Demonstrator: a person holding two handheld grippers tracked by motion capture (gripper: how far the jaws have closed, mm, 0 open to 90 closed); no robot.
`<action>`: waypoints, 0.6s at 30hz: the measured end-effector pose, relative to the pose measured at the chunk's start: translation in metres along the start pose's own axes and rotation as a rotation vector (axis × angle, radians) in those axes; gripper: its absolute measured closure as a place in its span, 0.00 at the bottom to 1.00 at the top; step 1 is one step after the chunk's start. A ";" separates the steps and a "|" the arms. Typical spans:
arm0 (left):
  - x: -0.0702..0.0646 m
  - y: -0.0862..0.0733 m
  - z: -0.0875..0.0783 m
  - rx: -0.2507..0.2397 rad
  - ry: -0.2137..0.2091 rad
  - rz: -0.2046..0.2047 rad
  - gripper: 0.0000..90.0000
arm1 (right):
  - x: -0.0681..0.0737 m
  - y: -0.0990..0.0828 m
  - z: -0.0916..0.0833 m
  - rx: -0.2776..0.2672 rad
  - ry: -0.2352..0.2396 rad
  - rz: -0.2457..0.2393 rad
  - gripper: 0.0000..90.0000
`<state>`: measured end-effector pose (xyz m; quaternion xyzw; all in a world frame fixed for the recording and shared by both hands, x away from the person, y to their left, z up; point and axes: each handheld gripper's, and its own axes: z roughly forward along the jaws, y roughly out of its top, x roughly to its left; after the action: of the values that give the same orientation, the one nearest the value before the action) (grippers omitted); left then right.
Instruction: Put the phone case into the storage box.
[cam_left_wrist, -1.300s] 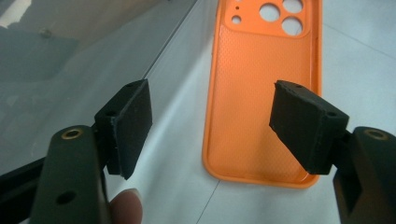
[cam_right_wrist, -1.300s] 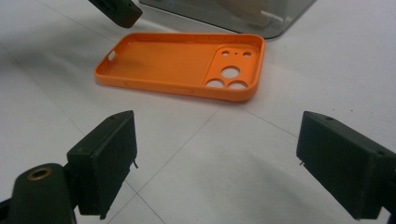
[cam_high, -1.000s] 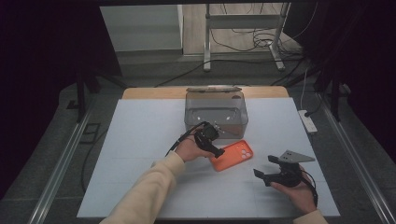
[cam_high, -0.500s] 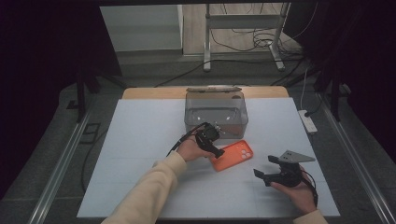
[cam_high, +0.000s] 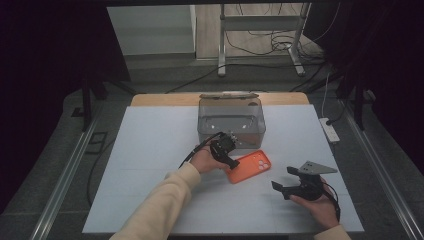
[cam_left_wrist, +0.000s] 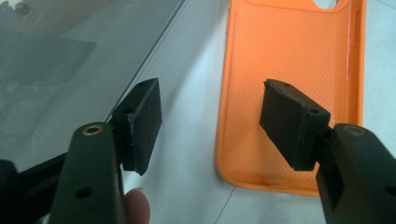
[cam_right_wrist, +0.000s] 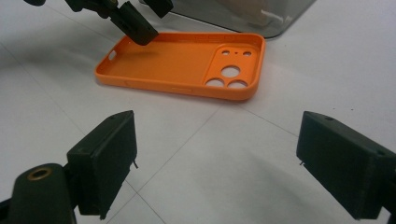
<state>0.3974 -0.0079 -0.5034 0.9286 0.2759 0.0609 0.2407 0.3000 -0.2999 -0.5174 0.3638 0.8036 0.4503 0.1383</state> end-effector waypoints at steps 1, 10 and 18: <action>0.000 0.000 0.000 0.002 0.000 0.002 0.43 | 0.000 0.000 0.000 0.000 0.000 0.000 0.14; 0.000 0.000 0.002 0.021 0.000 0.005 0.52 | 0.000 0.000 0.000 0.000 -0.001 -0.001 0.14; -0.001 0.001 0.004 0.037 -0.011 -0.004 0.60 | 0.000 0.000 0.000 0.000 0.000 -0.002 0.14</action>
<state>0.3982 -0.0103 -0.5062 0.9326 0.2775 0.0503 0.2250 0.3000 -0.2999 -0.5172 0.3630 0.8038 0.4504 0.1385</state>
